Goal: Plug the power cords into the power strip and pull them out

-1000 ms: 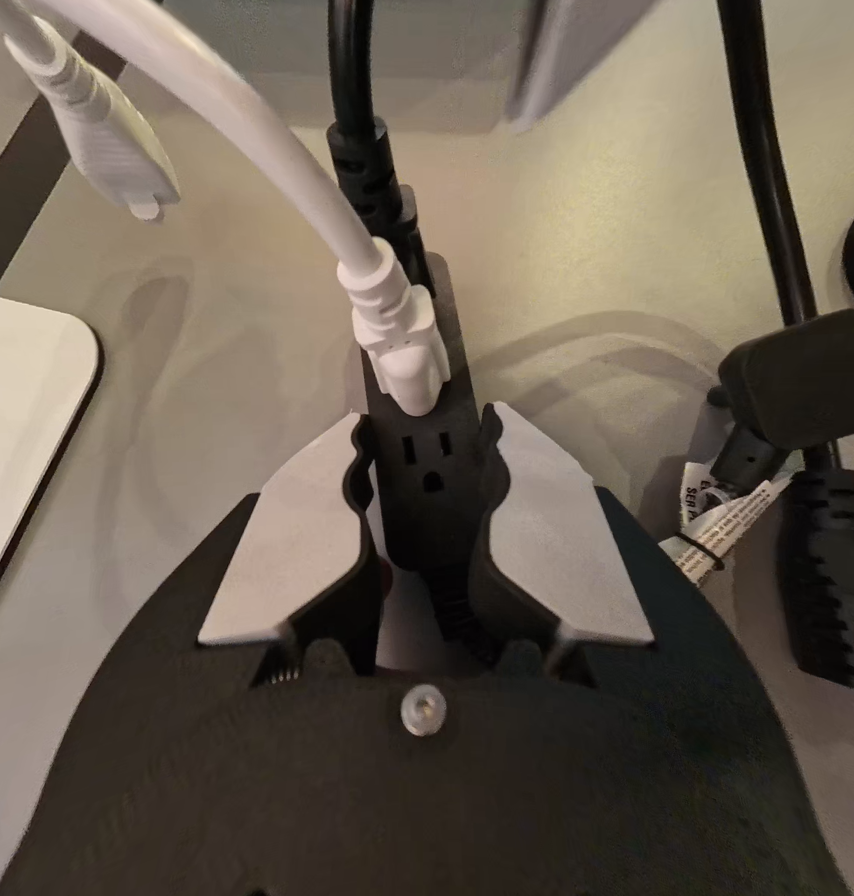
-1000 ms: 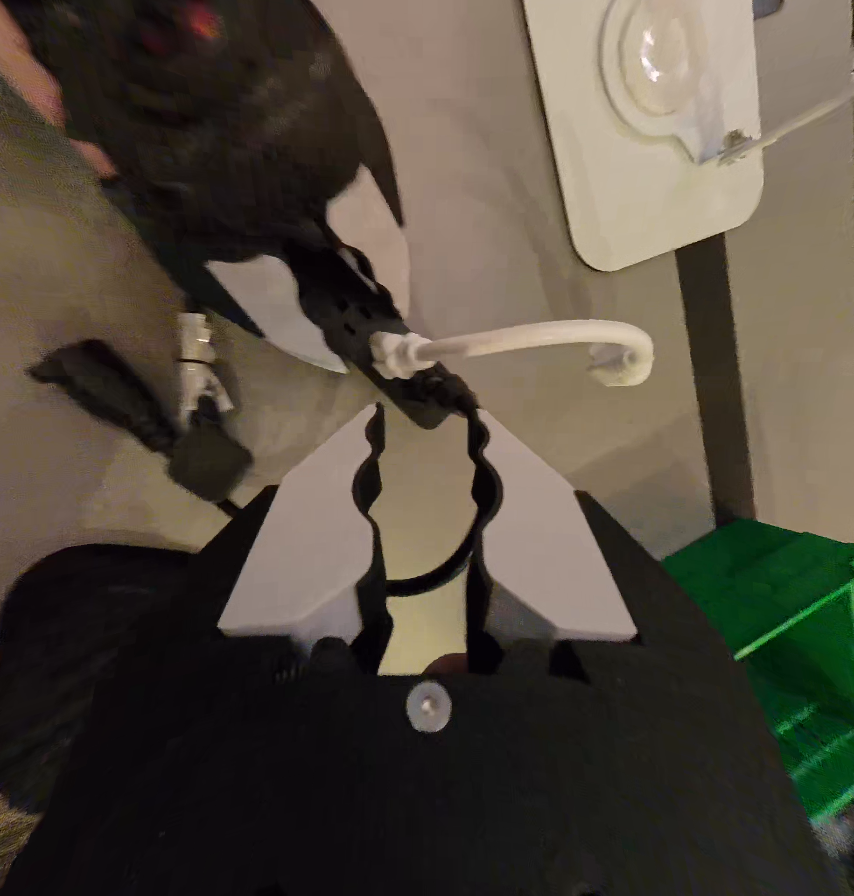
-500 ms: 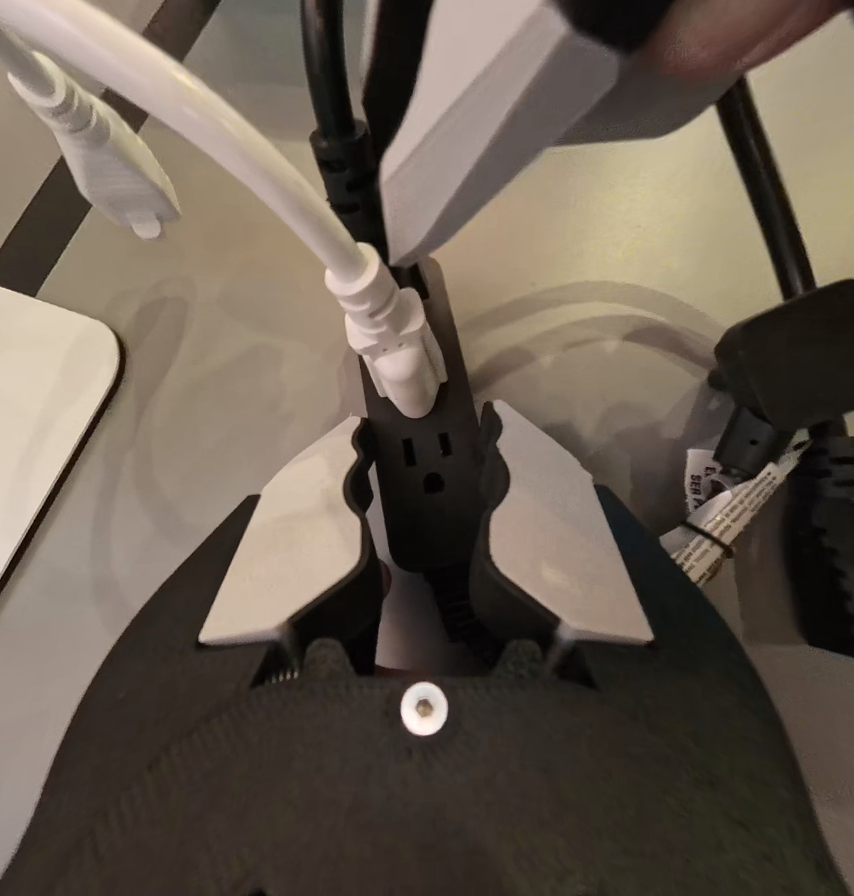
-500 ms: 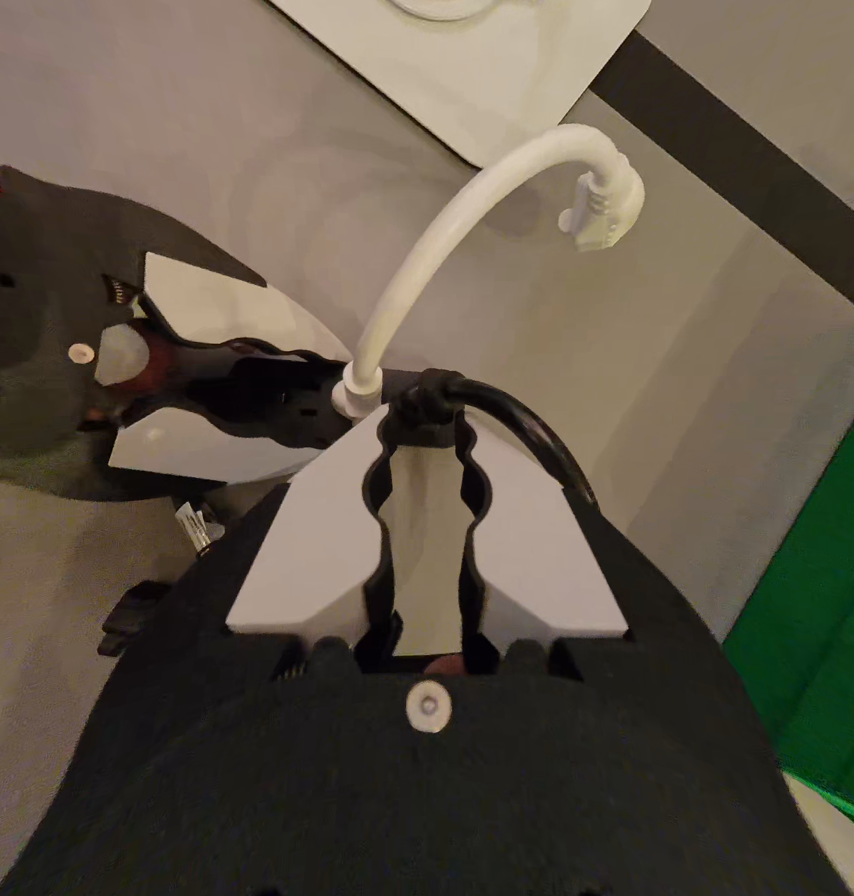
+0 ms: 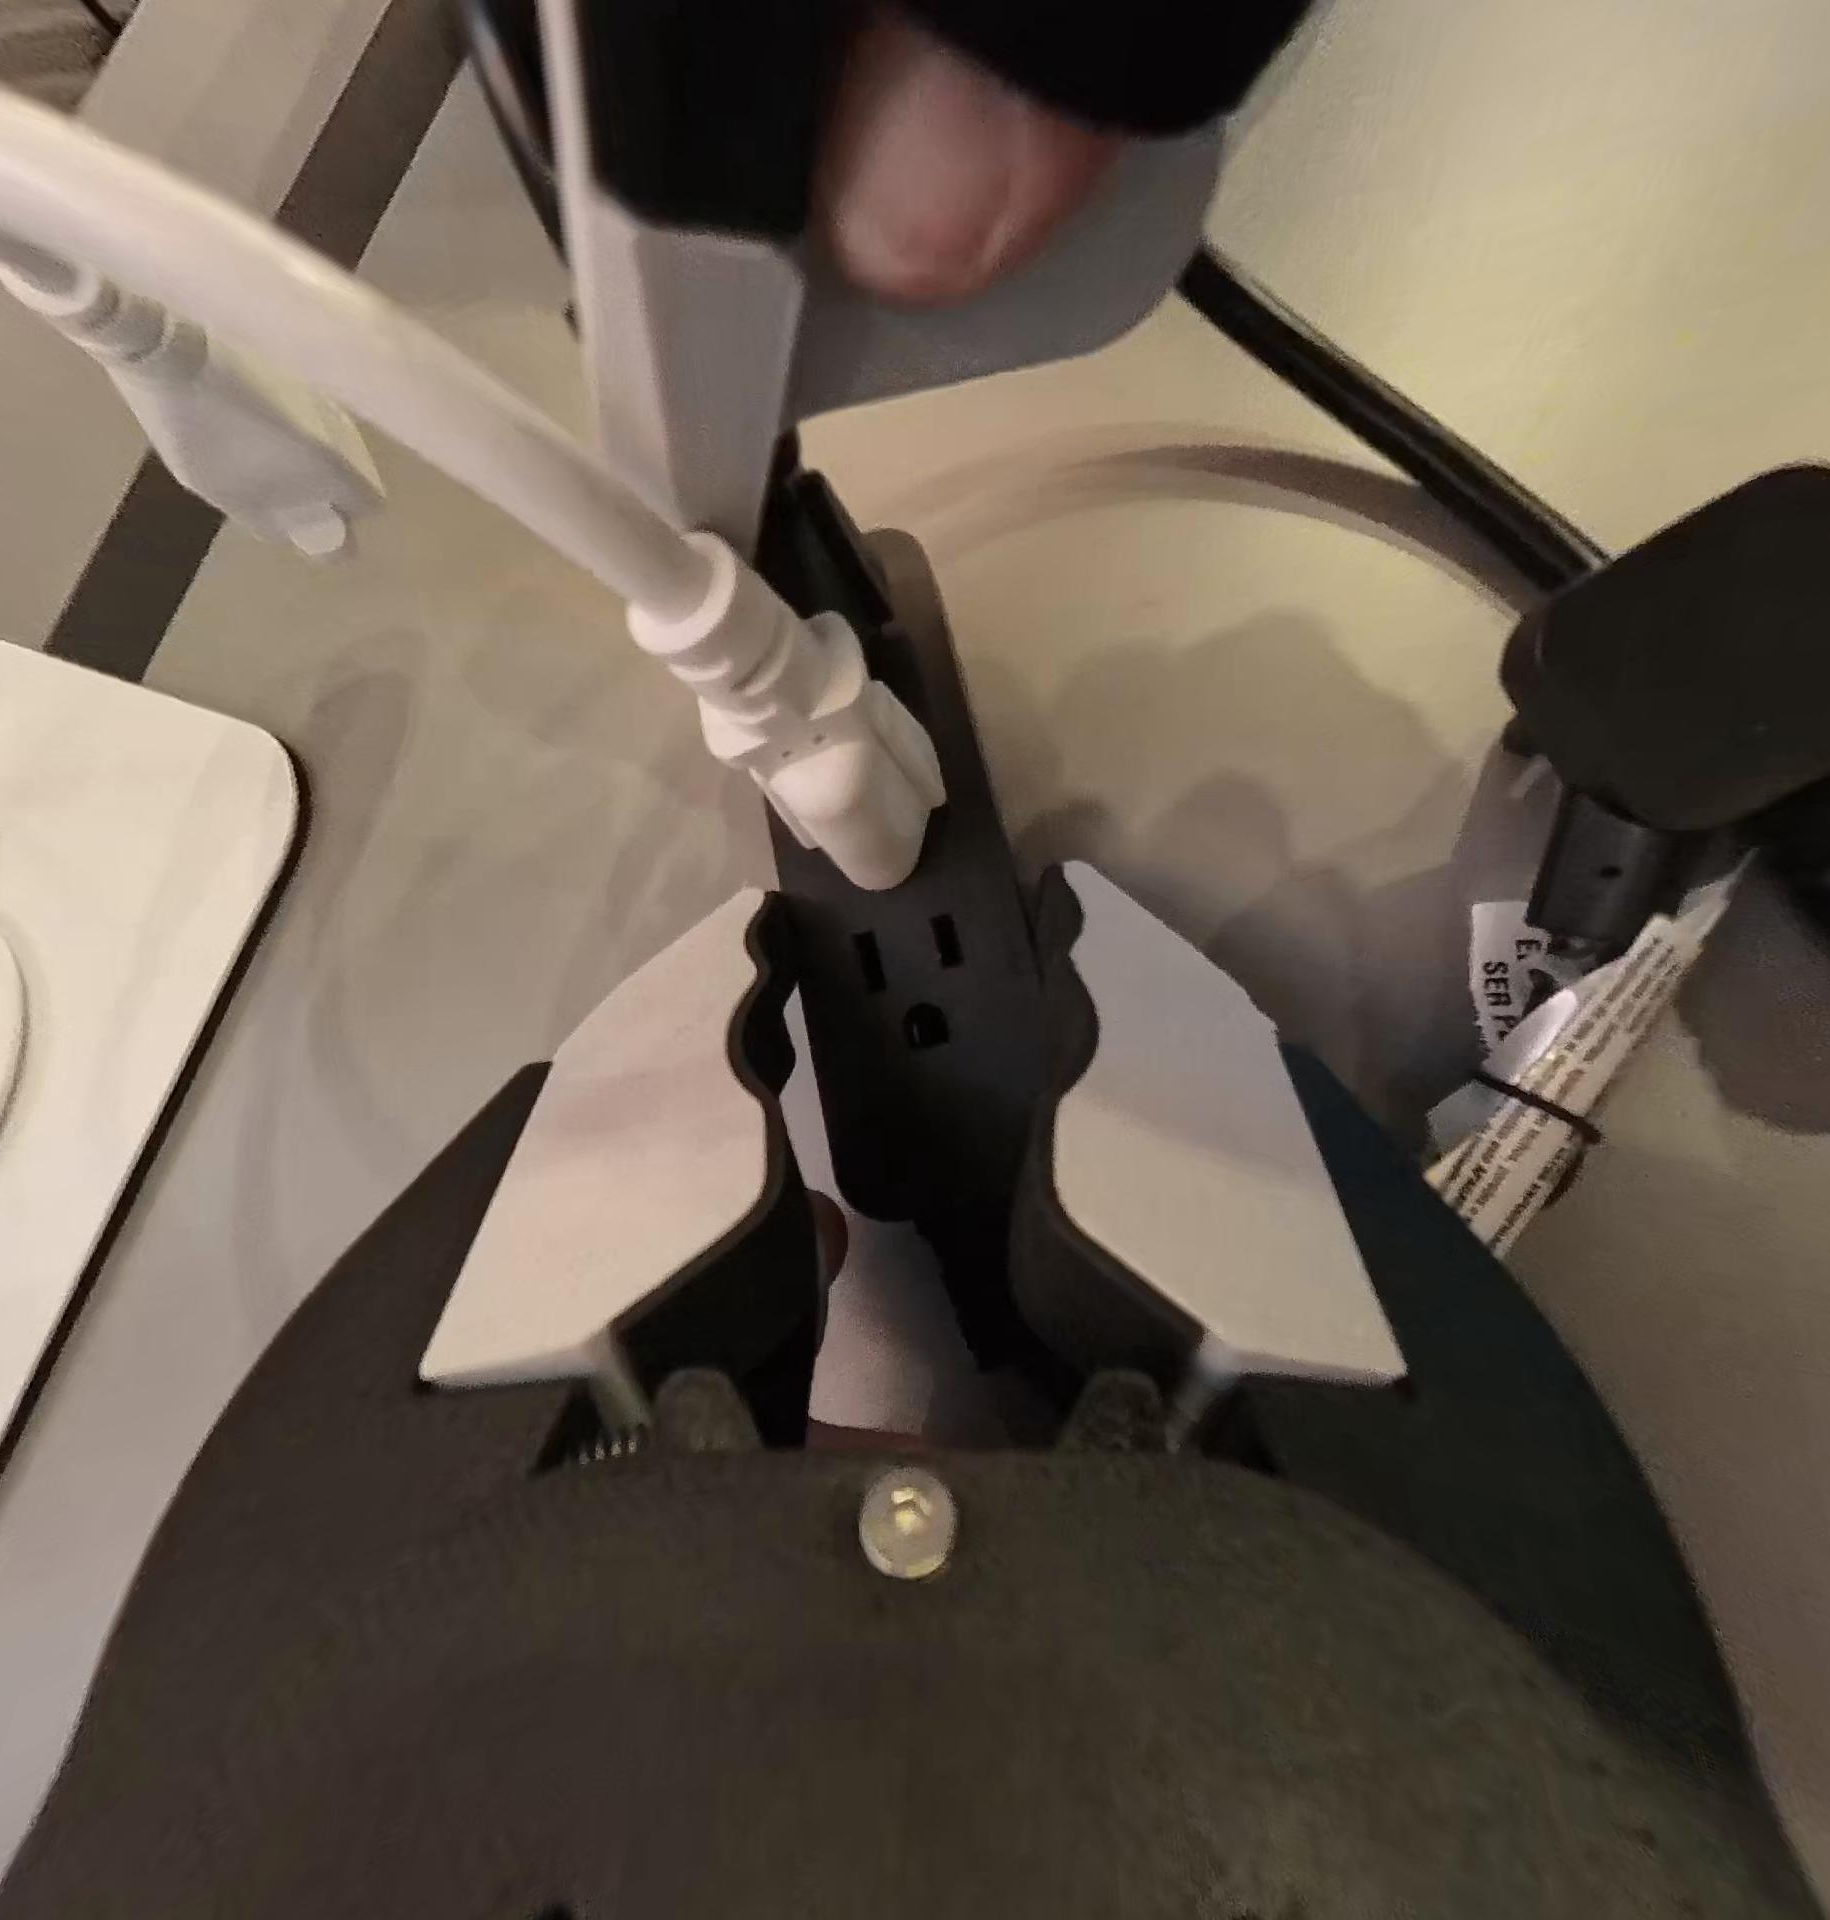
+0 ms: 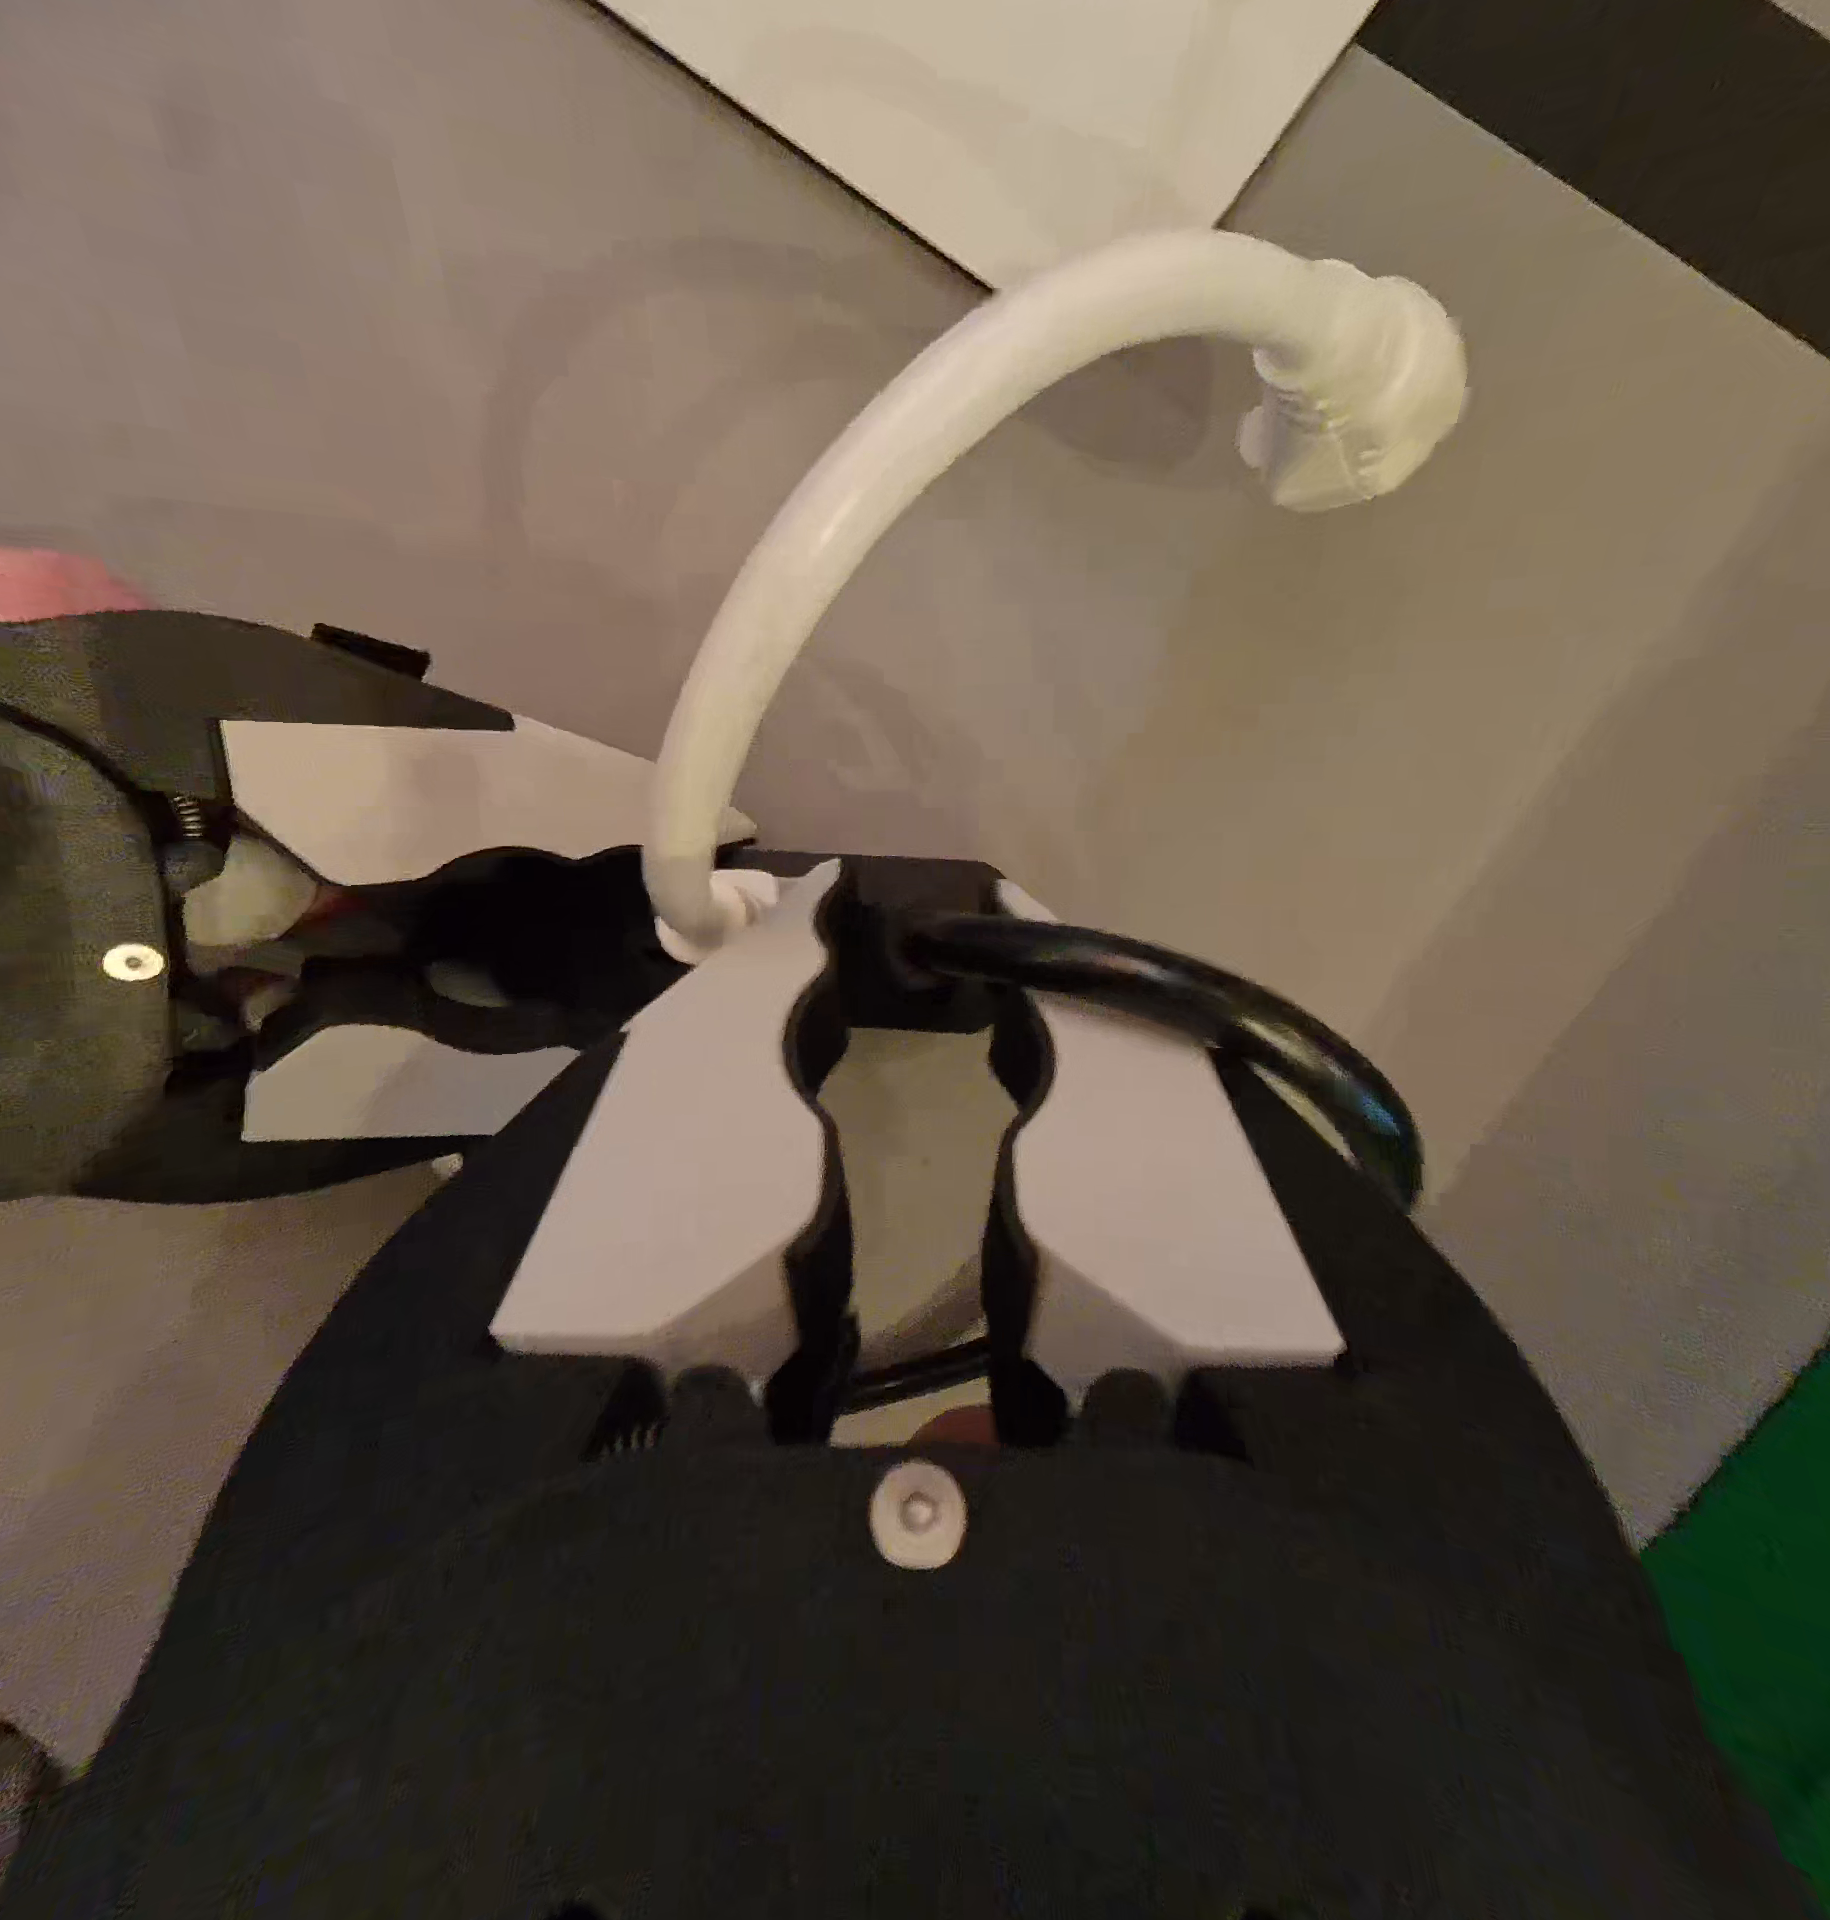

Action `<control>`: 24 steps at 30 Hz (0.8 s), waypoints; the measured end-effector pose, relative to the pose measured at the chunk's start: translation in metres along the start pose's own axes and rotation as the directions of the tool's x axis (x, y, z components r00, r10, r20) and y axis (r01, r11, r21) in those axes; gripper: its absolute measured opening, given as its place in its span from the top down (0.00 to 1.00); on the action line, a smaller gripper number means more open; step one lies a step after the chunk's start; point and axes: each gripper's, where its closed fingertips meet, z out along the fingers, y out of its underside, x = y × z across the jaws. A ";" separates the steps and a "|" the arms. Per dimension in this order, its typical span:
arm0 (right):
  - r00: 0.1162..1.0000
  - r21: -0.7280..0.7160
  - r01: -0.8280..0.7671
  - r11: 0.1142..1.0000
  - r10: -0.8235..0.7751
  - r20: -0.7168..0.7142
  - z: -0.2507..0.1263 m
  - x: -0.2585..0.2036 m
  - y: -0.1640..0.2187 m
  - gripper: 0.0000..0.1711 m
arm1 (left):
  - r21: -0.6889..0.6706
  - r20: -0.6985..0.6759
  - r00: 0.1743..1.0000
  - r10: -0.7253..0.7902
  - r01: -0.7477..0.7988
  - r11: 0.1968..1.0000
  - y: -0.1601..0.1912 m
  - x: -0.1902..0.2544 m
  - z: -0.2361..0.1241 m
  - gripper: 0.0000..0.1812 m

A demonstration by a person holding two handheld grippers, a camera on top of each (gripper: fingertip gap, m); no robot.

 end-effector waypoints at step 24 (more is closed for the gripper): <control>0.998 0.057 -0.017 0.998 0.020 -0.064 -0.007 0.005 0.008 0.82 | 0.002 -0.016 1.000 0.005 -0.005 1.000 -0.004 0.004 0.002 0.75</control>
